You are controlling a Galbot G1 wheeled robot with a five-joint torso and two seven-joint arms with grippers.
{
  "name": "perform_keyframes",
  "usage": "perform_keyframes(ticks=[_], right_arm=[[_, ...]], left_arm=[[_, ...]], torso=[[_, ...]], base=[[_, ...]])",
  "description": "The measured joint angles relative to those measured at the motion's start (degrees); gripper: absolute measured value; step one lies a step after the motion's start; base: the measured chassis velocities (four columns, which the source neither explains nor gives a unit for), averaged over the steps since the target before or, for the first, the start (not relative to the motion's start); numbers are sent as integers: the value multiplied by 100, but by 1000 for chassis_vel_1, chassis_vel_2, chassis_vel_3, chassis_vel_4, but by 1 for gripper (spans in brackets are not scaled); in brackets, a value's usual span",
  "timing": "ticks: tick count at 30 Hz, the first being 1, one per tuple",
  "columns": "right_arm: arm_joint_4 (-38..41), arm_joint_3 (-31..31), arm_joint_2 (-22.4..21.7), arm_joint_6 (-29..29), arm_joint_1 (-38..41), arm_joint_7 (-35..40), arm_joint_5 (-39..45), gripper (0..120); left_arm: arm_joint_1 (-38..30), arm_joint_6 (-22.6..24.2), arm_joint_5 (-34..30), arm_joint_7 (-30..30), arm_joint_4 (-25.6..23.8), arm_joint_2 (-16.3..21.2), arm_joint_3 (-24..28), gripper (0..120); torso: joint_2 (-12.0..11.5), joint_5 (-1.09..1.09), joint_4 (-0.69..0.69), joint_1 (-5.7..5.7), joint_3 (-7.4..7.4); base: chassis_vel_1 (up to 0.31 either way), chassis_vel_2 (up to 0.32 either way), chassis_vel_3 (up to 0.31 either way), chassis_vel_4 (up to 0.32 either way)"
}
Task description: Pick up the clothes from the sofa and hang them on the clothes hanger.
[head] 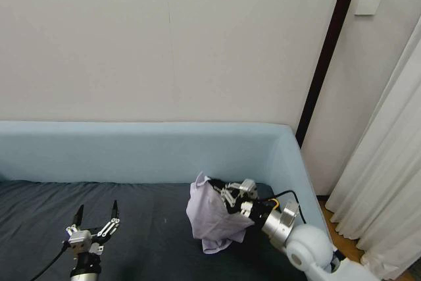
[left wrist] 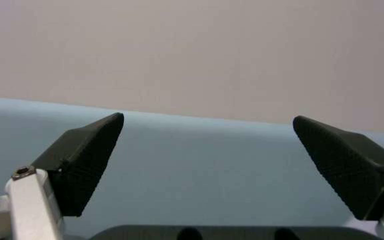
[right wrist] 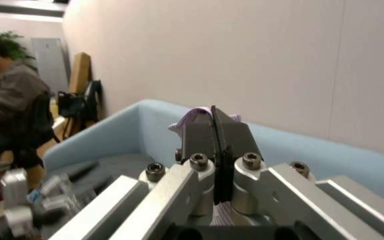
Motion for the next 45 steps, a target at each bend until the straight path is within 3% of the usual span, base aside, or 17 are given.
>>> perform_keyframes(ticks=[2,4,6,14,17,23,35,40,45], right_arm=[[58,0,-94,-4,171,-49,180,0],[141,-45,-250,-8,552,-163,516,0],[188,-116,-289,-17,752,-182,702,0],[261,-379,-385,-37,1066,-278,890,0],[250,-418,-412,-41,1084,-351,802,0],[218,-410,-368,-41,1074,-379,710,0],[178,-177,-194,-68,994,-414,597,0],[169,-155,-156,-68,884,-469,509,0],[194,-82,-82,-67,752,-492,449,0]], left_arm=[[-105,-126,-94,243,169,54,147,100],[-391,-412,-113,788,637,151,522,100],[-555,-525,72,909,898,154,744,100],[-978,-635,824,895,1662,-51,1311,100],[-1223,-636,1146,801,2160,-138,1536,100],[-1598,-570,1483,329,2595,-142,1886,100],[-2036,-502,1733,270,3164,-213,2204,99],[-2180,-435,1631,188,3294,-423,2234,88],[-2210,-444,1570,217,3386,-529,2232,67]], torso=[[0,0,0,0,1],[0,0,0,0,0],[0,0,0,1,1],[0,0,0,1,1],[0,0,0,1,1],[0,0,0,1,0],[1,0,1,1,0],[0,0,0,1,0],[1,0,0,0,0]], base=[[0,0,0,0],[0,0,0,0],[0,0,0,0],[0,0,0,0],[0,0,0,0],[0,0,0,0],[0,0,0,0],[0,0,0,0],[0,0,0,0]])
